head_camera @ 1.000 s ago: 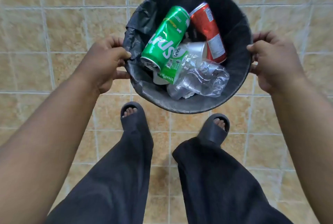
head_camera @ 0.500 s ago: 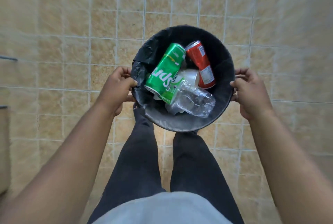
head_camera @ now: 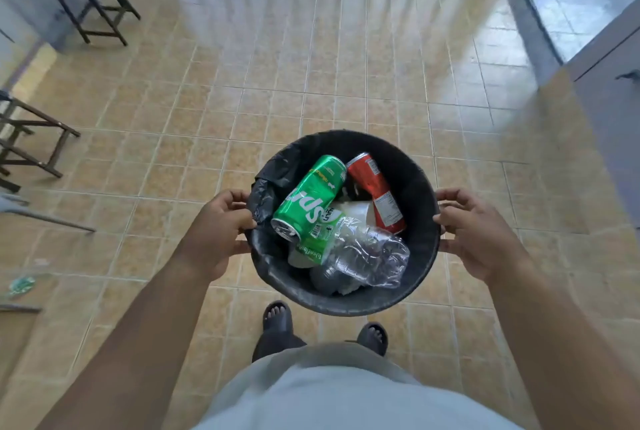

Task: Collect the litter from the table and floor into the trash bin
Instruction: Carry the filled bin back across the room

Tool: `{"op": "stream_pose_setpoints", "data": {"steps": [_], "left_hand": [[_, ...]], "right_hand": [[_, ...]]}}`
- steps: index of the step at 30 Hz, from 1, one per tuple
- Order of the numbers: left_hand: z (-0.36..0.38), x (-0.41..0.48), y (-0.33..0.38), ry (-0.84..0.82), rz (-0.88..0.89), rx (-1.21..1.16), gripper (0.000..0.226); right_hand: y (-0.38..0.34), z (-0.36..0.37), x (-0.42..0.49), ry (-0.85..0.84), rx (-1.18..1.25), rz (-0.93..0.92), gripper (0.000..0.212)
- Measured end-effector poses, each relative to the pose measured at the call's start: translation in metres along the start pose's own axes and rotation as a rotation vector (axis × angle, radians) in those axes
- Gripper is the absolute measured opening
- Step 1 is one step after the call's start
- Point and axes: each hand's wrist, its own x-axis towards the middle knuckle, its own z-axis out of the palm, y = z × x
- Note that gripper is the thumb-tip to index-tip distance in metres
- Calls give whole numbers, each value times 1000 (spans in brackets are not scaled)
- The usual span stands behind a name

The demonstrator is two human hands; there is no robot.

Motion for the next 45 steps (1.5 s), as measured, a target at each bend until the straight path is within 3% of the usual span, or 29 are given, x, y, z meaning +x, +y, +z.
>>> {"op": "stream_pose_setpoints", "data": {"steps": [13, 28, 45], "left_hand": [[-82, -12, 35, 104, 97, -96, 36], [-223, -9, 36, 311, 93, -200, 33], [-304, -15, 27, 783, 76, -442, 38]], "right_hand": [[-44, 82, 3, -127, -1, -82, 29], [-69, 246, 37, -264, -103, -86, 29], [-130, 441, 127, -703, -321, -120, 30]]}}
